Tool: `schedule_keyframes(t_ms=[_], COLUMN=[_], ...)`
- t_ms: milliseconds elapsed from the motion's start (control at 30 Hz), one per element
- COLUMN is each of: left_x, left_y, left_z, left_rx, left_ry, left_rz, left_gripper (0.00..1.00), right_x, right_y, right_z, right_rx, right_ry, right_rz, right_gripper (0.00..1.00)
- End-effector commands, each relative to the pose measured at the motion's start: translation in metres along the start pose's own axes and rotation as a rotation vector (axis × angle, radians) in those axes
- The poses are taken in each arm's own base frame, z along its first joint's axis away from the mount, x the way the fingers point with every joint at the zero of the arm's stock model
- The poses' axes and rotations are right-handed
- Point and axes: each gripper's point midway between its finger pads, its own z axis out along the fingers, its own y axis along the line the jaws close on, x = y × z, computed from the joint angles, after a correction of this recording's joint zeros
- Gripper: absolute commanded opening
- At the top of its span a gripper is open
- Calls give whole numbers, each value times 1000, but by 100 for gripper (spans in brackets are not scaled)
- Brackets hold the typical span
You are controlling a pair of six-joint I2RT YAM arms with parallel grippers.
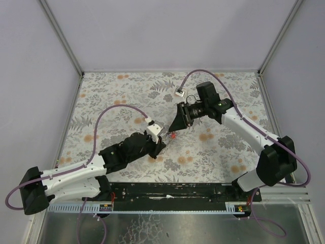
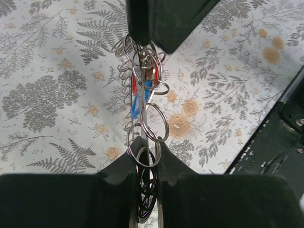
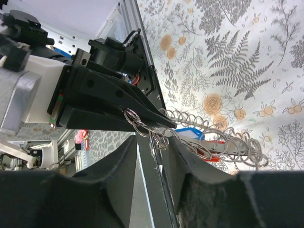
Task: Remove the keys from the keyring
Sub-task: Pick up the key from the keyring.
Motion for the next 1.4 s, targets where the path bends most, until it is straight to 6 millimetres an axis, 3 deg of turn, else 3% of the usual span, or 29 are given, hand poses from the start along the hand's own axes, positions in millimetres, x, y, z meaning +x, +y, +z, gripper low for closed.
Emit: schedule_keyframes(t_ms=[0, 100, 400, 767, 1067, 1367], left_x=[-40, -45, -59, -74, -78, -80], left_y=[-19, -20, -5, 0, -3, -6], left_z=[-10, -12, -8, -8, -5, -2], left_rx=[92, 126, 140, 65, 64, 67], left_ry=[-86, -76, 8, 40, 59, 76], left_rz=[-66, -111, -255, -348, -395, -422], left_gripper=[0, 0, 0, 0, 0, 0], right_x=[-16, -5, 6, -19, -31, -32], right_y=[37, 48, 57, 16, 7, 1], right_z=[-21, -27, -42, -34, -31, -27], right_rx=[-122, -179, -175, 36, 69, 98], right_ry=[-52, -23, -6, -72, -98, -89], right_rz=[-187, -263, -429, -410, -430, -434], right_gripper=[43, 51, 53, 50, 49, 42])
